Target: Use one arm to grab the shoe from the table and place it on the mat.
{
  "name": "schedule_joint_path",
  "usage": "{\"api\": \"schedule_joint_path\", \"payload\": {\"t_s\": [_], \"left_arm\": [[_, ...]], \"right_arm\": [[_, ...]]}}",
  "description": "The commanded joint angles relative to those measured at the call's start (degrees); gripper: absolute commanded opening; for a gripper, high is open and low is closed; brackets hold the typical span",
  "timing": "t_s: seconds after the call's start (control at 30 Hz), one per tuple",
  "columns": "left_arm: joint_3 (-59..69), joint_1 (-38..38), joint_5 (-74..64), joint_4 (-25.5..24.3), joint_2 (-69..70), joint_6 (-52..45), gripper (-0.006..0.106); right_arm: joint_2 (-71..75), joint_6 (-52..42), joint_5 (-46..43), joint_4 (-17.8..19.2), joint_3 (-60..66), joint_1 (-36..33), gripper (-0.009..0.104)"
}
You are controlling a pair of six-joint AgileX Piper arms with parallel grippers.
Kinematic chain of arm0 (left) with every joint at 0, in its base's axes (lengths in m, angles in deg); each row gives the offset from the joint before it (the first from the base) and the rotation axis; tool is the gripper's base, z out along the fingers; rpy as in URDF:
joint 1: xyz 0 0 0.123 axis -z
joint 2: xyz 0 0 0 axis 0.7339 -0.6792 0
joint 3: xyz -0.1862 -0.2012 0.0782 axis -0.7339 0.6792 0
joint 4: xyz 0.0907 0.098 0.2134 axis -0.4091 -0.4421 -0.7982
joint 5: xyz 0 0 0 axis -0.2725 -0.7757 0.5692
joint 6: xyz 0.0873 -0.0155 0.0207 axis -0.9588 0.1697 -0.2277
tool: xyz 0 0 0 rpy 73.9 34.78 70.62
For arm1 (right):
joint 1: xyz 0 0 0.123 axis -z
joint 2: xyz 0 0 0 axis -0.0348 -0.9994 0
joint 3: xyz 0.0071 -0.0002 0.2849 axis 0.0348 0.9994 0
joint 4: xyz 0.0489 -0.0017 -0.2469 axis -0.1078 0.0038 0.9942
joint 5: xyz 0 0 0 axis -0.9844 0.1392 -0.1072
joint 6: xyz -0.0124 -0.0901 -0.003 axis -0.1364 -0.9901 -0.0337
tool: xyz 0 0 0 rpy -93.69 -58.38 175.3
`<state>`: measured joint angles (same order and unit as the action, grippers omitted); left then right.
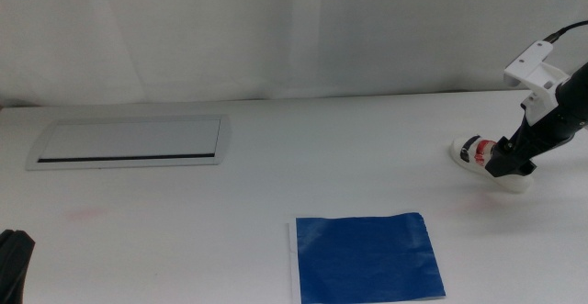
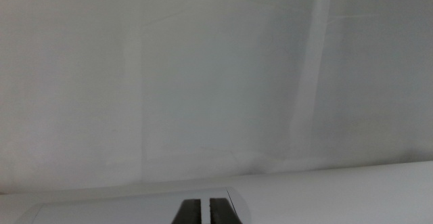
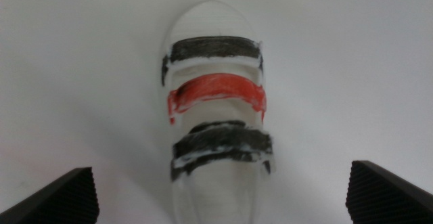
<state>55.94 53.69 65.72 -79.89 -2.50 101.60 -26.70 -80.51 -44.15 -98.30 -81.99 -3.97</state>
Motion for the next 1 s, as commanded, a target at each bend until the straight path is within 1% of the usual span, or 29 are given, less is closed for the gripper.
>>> {"api": "schedule_joint_path", "payload": {"t_s": [0.0,0.23,0.33,0.47,0.53,0.6,0.63,0.67,0.73,0.83,0.87,0.9,0.97], "left_arm": [[2.17,-0.12,0.8,0.3,0.15,0.35,-0.003],[2.17,-0.12,0.8,0.3,0.15,0.35,-0.003],[2.17,-0.12,0.8,0.3,0.15,0.35,-0.003],[2.17,-0.12,1.68,0.3,0.15,0.35,-0.003],[2.17,-0.12,1.68,0.3,0.15,0.35,-0.003],[2.17,-0.12,1.68,0.3,0.15,0.35,-0.003],[2.17,-0.12,1.68,0.3,0.15,0.35,-0.003],[2.17,-0.12,1.68,0.3,0.15,0.35,-0.003],[2.17,-0.12,1.68,0.3,0.15,0.35,-0.003],[2.17,-0.12,1.68,0.3,0.15,0.35,-0.003],[2.17,-0.12,1.68,0.3,0.15,0.35,-0.003],[2.17,-0.12,1.68,0.3,0.15,0.35,-0.003],[2.17,-0.12,1.68,0.3,0.15,0.35,-0.003]], "right_arm": [[-0.9,-0.87,-1.77,0.58,-0.34,0.18,0.101],[-4.27,-1.85,-3.32,0.68,-0.34,0.1,0.101],[-5.43,-1.85,-5.07,1.76,-0.34,-0.86,0.101],[-7.09,-1.85,-6.87,1.92,-0.48,-2.16,0.101],[-7.54,-1.85,-7.09,1.92,-0.55,-2.5,0.099],[-7.9,-1.85,-7.22,1.92,-0.55,-2.68,0.093],[-8.0,-1.85,-7.23,1.92,-0.55,-2.79,0.088],[-8.0,-1.85,-7.23,1.92,-0.55,-2.82,0.081],[-8.0,-1.71,-7.23,2.06,-0.55,-3.05,0.062],[-8.0,-1.71,-6.98,2.43,-0.55,-3.14,0.024],[-8.0,-1.84,-6.96,3.0,-0.55,-3.14,0.009],[-8.0,-1.7,-6.72,3.36,-0.62,-3.14,-0.002],[-8.0,-1.84,-6.99,4.07,-0.62,-3.14,-0.002]]}}
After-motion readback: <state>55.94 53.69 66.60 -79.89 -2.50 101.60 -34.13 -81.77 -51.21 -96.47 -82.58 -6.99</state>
